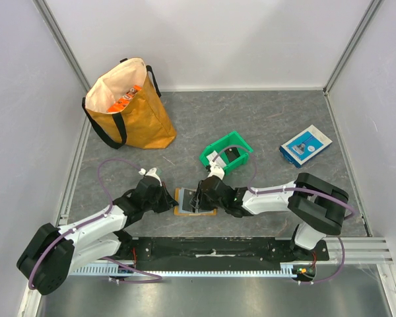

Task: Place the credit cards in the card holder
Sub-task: Insert the credit card into the card holder.

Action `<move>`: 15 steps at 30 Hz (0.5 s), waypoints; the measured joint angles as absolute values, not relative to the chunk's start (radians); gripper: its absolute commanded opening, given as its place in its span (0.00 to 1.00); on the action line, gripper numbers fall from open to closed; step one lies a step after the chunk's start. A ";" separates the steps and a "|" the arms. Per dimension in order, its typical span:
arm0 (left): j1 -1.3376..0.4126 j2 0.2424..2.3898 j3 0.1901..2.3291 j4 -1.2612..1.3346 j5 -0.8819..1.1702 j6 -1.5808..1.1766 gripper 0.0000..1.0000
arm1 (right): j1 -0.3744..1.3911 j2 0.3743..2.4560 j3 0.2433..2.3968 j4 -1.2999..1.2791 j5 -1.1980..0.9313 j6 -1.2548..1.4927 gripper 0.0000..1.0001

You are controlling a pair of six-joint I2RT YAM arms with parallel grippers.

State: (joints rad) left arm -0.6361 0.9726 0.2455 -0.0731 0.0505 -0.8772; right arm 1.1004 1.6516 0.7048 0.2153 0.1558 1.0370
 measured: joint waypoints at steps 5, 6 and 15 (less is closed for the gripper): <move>-0.636 0.973 0.245 -0.073 0.053 -0.877 0.02 | 1.113 1.653 0.712 0.217 0.160 1.019 0.26; -0.636 0.973 0.245 -0.073 0.054 -0.877 0.02 | 1.115 1.653 0.712 0.218 0.160 1.016 0.24; -0.636 0.979 0.246 -0.070 0.054 -0.877 0.02 | 1.114 1.682 0.712 0.250 0.163 0.998 0.23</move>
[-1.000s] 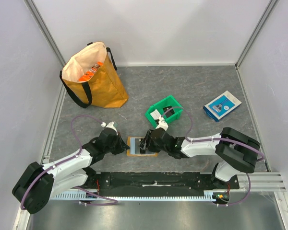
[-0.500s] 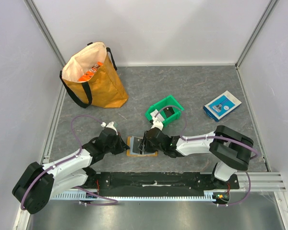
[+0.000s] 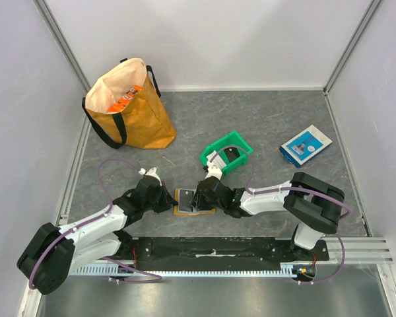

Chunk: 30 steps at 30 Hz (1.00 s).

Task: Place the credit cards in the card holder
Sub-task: Insert the credit card into the card holder, then pick up the credit card from the storage box.

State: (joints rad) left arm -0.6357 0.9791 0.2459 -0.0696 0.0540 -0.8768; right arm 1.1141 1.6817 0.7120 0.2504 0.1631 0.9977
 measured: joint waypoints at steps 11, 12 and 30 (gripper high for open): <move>-0.630 0.976 0.248 -0.073 0.054 -0.875 0.02 | 1.095 1.620 0.694 0.265 0.161 0.963 0.42; -0.630 0.974 0.249 -0.075 0.055 -0.870 0.02 | 1.093 1.586 0.695 0.249 0.168 0.946 0.43; -0.631 0.970 0.334 -0.126 0.088 -0.808 0.02 | 0.704 1.422 0.933 -0.104 0.188 0.554 0.68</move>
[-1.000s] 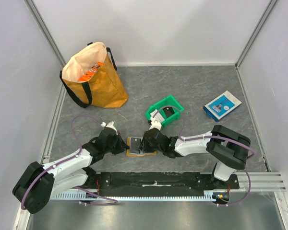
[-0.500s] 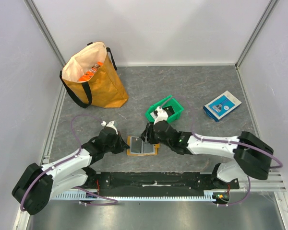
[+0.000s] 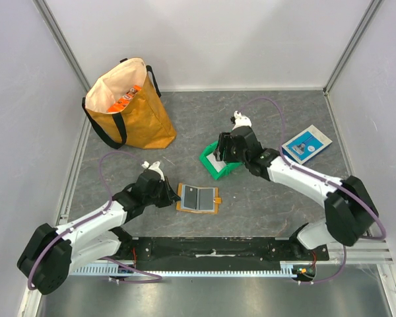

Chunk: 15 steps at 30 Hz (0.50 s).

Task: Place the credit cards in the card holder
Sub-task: Pick up the credit card from the storage box.

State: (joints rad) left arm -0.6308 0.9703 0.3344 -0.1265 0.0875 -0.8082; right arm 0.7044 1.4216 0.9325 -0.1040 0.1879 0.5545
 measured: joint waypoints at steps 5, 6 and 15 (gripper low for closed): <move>-0.631 1.000 0.350 -0.126 0.089 -0.799 0.02 | 0.615 1.551 1.015 -0.136 0.058 0.480 0.71; -0.631 1.006 0.353 -0.127 0.089 -0.797 0.02 | 0.600 1.582 1.032 -0.144 0.028 0.468 0.73; -0.631 1.037 0.371 -0.126 0.089 -0.790 0.02 | 0.538 1.726 1.121 -0.178 -0.127 0.402 0.77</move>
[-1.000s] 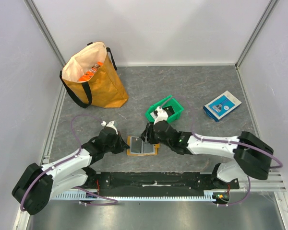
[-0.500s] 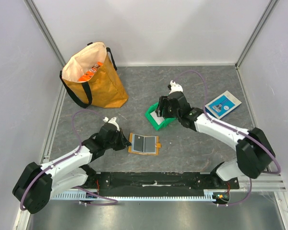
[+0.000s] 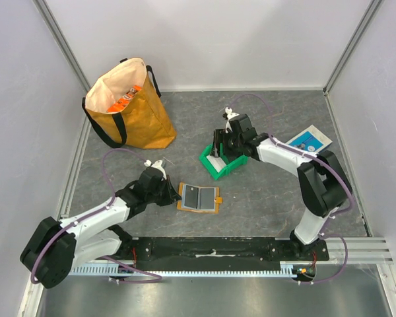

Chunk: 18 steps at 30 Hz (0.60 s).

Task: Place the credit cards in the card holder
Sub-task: Pick up the credit card from the storage box.

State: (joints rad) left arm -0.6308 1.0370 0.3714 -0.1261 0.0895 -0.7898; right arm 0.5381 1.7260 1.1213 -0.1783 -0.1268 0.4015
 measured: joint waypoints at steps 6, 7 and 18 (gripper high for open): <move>-0.631 1.056 0.382 -0.126 0.090 -0.785 0.02 | 0.527 1.790 1.161 -0.186 -0.190 0.384 0.79; -0.631 1.056 0.383 -0.126 0.090 -0.785 0.02 | 0.527 1.800 1.164 -0.189 -0.196 0.381 0.79; -0.631 1.065 0.385 -0.126 0.090 -0.783 0.02 | 0.520 1.829 1.175 -0.207 -0.281 0.368 0.69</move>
